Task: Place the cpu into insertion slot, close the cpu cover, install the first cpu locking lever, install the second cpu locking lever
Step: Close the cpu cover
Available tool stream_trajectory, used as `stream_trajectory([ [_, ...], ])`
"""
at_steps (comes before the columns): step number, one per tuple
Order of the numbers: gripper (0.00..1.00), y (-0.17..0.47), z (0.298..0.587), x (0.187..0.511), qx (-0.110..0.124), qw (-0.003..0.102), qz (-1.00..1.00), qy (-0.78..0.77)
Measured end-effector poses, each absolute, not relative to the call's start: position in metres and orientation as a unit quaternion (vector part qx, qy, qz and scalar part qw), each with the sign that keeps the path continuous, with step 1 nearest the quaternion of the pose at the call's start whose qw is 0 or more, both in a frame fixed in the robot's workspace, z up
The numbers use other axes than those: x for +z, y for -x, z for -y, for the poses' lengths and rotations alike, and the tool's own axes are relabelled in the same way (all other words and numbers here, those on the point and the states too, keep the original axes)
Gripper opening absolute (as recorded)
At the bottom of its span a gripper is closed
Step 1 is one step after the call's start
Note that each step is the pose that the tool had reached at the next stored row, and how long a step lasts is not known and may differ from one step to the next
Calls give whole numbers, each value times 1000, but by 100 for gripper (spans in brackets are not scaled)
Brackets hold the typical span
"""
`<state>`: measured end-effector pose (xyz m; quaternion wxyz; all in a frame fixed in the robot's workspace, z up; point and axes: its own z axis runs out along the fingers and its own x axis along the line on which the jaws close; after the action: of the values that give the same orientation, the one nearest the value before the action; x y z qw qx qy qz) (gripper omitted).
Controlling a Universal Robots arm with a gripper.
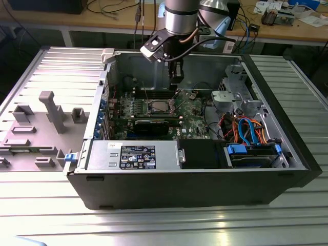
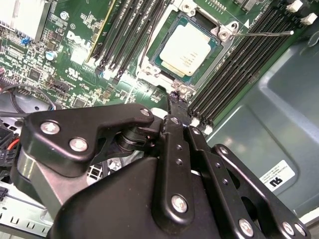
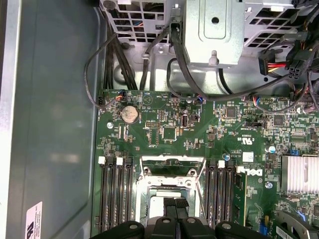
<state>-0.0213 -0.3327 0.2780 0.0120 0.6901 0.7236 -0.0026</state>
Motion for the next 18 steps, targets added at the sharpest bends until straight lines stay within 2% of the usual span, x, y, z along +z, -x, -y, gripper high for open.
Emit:
stream_trajectory([
  [18, 11, 6, 333, 277, -3, 12, -724, -690],
])
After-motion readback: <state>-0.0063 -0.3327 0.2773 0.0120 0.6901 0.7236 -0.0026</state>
